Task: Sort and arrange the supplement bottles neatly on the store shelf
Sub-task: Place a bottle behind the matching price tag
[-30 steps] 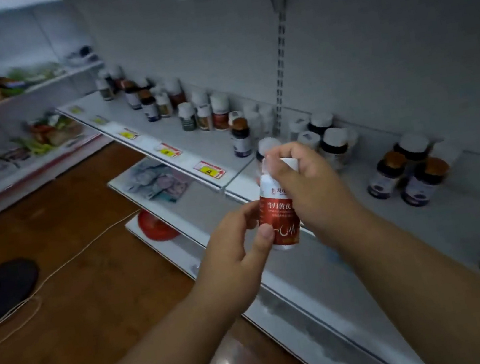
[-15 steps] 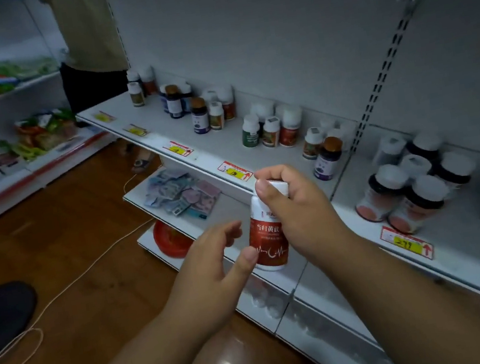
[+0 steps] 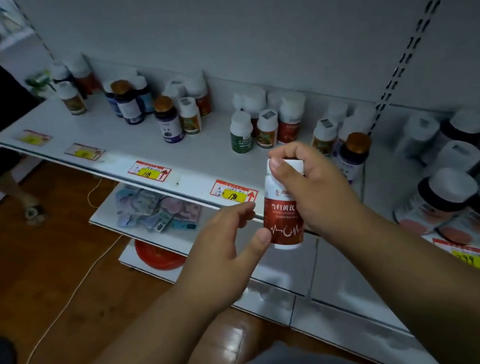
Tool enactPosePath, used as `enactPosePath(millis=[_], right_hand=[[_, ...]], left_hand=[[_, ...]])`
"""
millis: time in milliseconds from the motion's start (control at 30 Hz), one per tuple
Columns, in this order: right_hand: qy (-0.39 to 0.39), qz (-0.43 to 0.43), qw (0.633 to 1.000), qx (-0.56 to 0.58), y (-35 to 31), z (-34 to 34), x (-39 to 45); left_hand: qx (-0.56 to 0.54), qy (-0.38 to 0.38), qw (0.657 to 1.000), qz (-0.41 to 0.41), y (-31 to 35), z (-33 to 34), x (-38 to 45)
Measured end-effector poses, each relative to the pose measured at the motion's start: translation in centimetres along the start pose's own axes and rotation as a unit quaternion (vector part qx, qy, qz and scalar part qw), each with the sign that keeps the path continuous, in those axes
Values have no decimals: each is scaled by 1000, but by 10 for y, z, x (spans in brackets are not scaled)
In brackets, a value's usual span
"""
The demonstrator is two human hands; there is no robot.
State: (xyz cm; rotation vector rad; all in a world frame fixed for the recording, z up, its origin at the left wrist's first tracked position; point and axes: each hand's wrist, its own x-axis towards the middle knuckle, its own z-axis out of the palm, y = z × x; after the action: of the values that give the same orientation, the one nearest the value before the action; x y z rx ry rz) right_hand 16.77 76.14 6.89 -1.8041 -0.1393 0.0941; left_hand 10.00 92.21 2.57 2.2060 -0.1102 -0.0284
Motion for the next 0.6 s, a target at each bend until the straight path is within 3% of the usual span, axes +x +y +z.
enactPosePath(millis=[433, 600], right_hand=[[159, 32, 985, -62, -10, 68, 59], [187, 24, 969, -160, -10, 93, 96]], left_hand=[[49, -116, 984, 127, -74, -81, 98], [96, -90, 979, 153, -97, -98, 133]])
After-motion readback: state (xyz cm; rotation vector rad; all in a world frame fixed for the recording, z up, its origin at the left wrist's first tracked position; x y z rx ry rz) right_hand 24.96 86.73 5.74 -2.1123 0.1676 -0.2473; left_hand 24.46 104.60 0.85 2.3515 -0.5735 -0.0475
